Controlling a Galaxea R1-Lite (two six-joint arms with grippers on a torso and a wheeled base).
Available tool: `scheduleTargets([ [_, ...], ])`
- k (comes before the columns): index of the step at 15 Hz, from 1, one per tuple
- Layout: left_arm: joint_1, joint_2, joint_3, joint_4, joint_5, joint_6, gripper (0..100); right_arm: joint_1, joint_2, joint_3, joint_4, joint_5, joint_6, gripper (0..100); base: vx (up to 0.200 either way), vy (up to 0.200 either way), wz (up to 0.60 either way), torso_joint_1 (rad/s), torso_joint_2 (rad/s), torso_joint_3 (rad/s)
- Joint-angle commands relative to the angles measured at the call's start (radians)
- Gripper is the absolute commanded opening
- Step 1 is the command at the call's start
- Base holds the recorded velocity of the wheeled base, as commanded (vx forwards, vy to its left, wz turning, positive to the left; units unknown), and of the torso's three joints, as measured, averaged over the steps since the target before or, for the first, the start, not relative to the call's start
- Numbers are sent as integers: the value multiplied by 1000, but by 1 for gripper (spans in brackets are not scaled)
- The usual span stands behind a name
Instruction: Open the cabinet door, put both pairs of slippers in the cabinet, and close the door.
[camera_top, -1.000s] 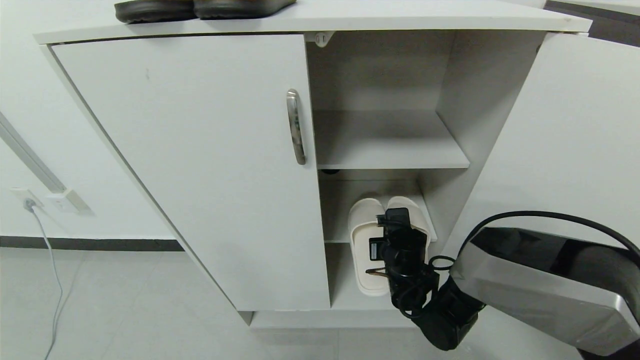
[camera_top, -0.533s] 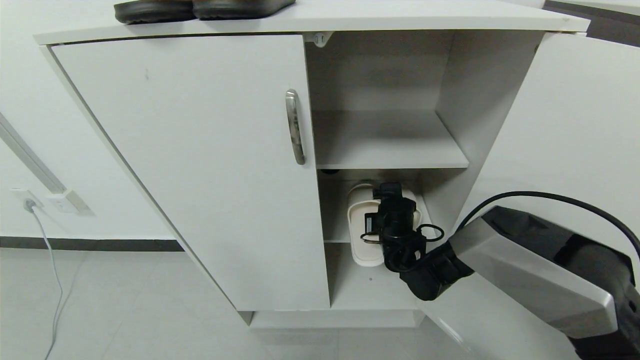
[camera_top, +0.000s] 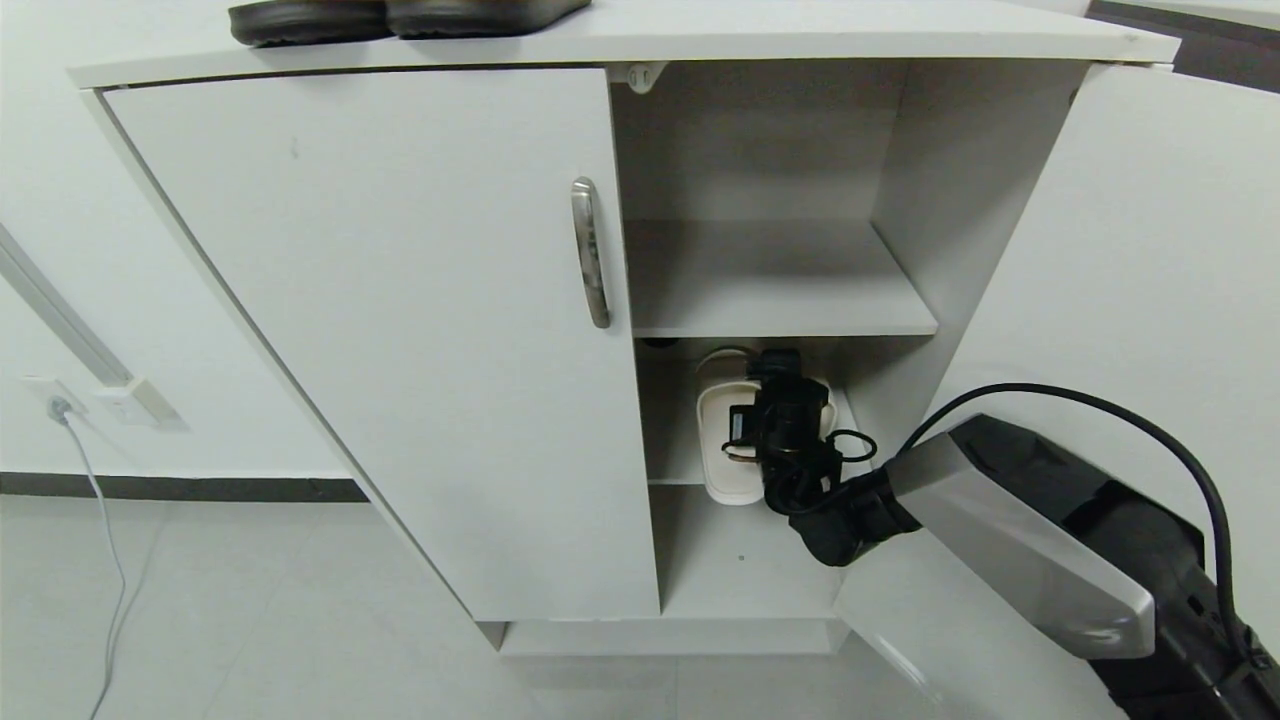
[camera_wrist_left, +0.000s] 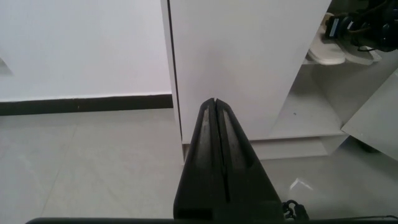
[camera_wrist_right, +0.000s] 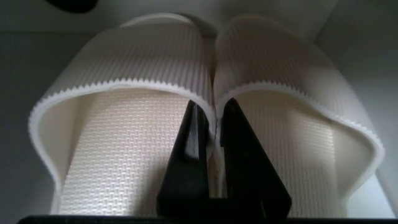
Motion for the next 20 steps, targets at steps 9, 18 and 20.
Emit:
scheduleTargets([
  [9, 0, 1, 0, 0, 0, 0, 0, -2, 38, -108, 76, -3, -1, 0, 0, 0, 0, 0, 0, 0],
  [18, 0, 1, 0, 0, 0, 0, 0, -5, 58, -128, 76, -10, -4, 100, 0, 0, 0, 0, 0, 0],
  [20, 0, 1, 0, 0, 0, 0, 0, 0, 44, -91, 68, -10, -4, 100, 0, 0, 0, 0, 0, 0],
])
